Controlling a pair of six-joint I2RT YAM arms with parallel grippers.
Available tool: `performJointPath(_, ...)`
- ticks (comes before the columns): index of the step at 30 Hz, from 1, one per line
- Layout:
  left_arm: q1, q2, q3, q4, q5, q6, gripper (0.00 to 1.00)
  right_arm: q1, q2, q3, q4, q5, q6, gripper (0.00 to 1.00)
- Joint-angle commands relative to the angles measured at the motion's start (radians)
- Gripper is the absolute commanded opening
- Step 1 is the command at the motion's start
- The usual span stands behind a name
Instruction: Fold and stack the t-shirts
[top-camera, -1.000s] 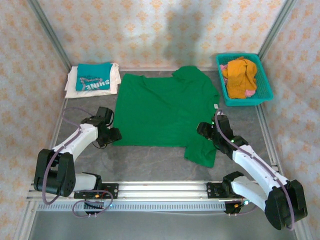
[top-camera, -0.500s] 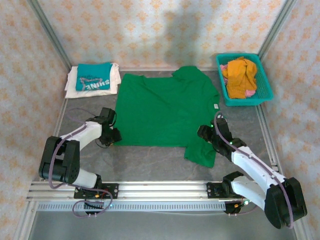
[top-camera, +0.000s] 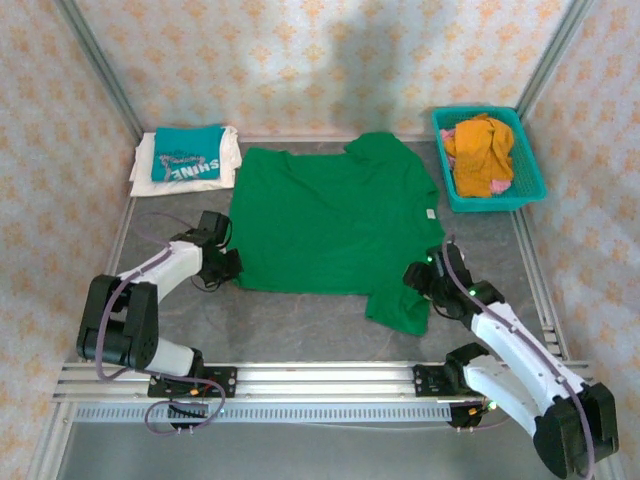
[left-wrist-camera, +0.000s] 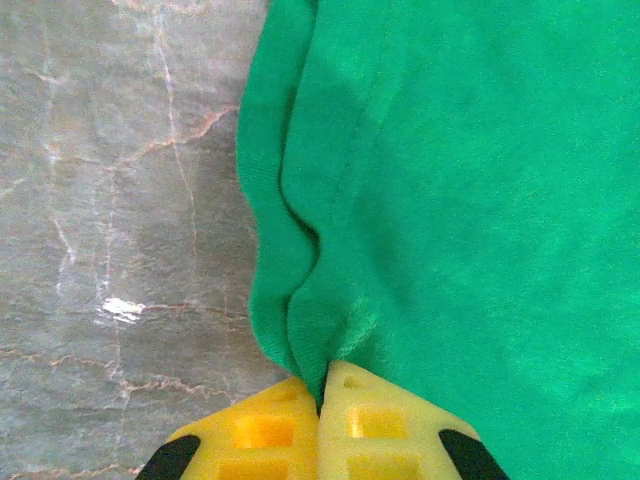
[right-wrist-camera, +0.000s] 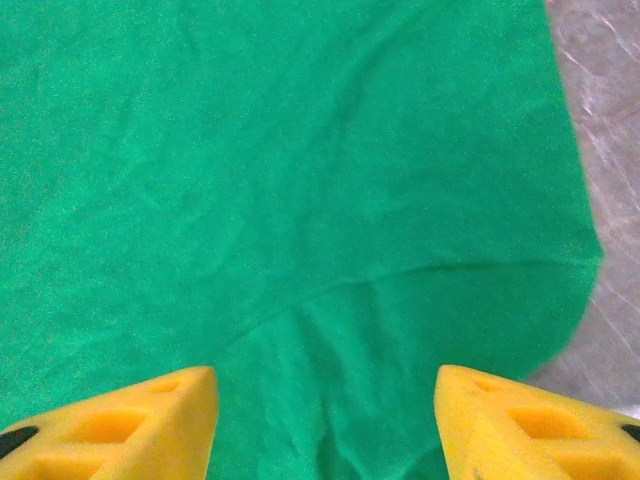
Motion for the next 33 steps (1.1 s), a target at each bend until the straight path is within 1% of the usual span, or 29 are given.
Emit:
performJointPath(1,-0.009,-0.049,0.009,-0.047,-0.023,-0.019,0.00,-0.002,-0.034,0.005,-0.164,-0.036,0.083,0.59)
performJointPath(4,-0.009,-0.068,0.010,-0.064,-0.023,-0.013,0.00,0.000,-0.043,-0.037,-0.236,-0.074,0.133,0.57)
performJointPath(6,-0.010,-0.079,0.004,-0.058,-0.026,-0.017,0.00,0.002,-0.053,-0.060,-0.247,-0.094,0.138,0.57)
performJointPath(11,-0.009,-0.094,-0.009,-0.042,-0.002,-0.037,0.00,0.008,-0.056,-0.046,-0.275,-0.053,0.151,0.56)
performJointPath(16,-0.008,-0.148,-0.019,-0.075,-0.032,-0.033,0.00,0.010,-0.061,-0.018,-0.365,-0.033,0.189,0.55)
performJointPath(19,-0.008,-0.162,-0.022,-0.076,-0.036,-0.036,0.00,0.010,-0.059,-0.025,-0.389,-0.070,0.210,0.54)
performJointPath(21,-0.008,-0.163,-0.023,-0.074,-0.028,-0.037,0.00,0.010,-0.057,-0.038,-0.390,-0.124,0.224,0.52)
performJointPath(24,-0.008,-0.174,-0.041,-0.063,-0.026,-0.038,0.00,0.011,-0.056,-0.028,-0.420,-0.124,0.233,0.50)
performJointPath(27,-0.008,-0.176,-0.064,-0.042,-0.019,-0.037,0.00,0.010,-0.053,-0.035,-0.393,-0.121,0.240,0.49)
performJointPath(33,-0.007,-0.158,-0.060,-0.034,-0.001,-0.038,0.00,0.011,-0.021,-0.092,-0.270,-0.183,0.294,0.45)
